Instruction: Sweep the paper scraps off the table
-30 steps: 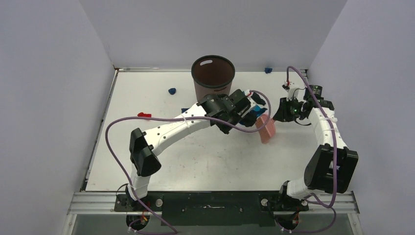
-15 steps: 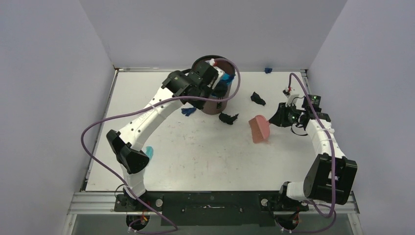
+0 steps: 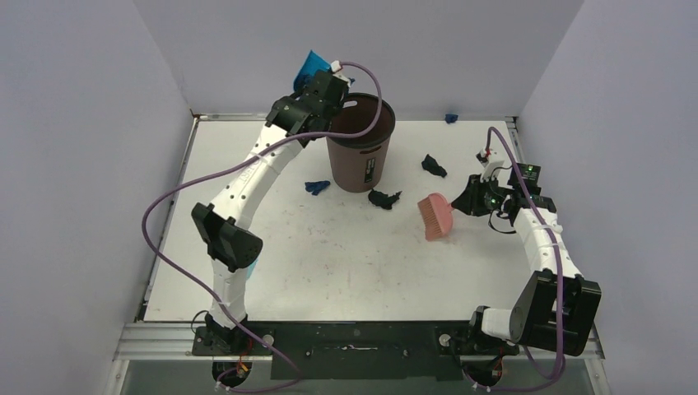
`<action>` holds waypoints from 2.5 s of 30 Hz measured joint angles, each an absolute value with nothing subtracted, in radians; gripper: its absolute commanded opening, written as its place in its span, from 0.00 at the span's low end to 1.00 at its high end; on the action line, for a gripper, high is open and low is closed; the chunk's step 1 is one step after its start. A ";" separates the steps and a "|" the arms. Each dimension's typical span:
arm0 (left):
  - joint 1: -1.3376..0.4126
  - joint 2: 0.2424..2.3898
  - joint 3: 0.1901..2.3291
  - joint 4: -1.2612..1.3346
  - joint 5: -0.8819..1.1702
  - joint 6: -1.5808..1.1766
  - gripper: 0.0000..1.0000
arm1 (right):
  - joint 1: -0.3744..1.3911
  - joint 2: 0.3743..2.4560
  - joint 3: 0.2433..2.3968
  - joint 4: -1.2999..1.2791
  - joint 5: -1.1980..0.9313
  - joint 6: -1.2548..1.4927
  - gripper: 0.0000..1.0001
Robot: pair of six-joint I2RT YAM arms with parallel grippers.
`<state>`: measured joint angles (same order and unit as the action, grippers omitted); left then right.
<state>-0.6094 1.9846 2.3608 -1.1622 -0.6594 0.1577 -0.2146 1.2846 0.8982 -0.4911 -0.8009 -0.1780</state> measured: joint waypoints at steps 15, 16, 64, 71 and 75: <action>-0.654 1.953 1.585 0.133 -1.006 1.335 0.00 | -0.215 1.289 0.898 -0.492 -0.820 -0.181 0.05; -0.654 1.952 1.574 0.186 -1.006 1.377 0.00 | -0.215 1.290 0.898 -0.491 -0.820 -0.181 0.05; -1.206 1.621 1.247 -0.772 -0.424 -0.183 0.00 | -0.216 1.309 0.907 -0.492 -0.820 -0.190 0.05; -1.211 1.662 1.104 -0.598 -0.271 -0.256 0.03 | -0.216 1.310 0.908 -0.492 -0.818 -0.190 0.05; -1.211 1.718 1.104 -0.521 -0.238 -0.260 0.10 | -0.218 1.315 0.911 -0.492 -0.818 -0.190 0.05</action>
<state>-1.2114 1.7180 1.1042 -0.5213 -0.2382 -0.2600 -0.2176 1.3148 0.9108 -0.4919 -0.8185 -0.1898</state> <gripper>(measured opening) 0.210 0.130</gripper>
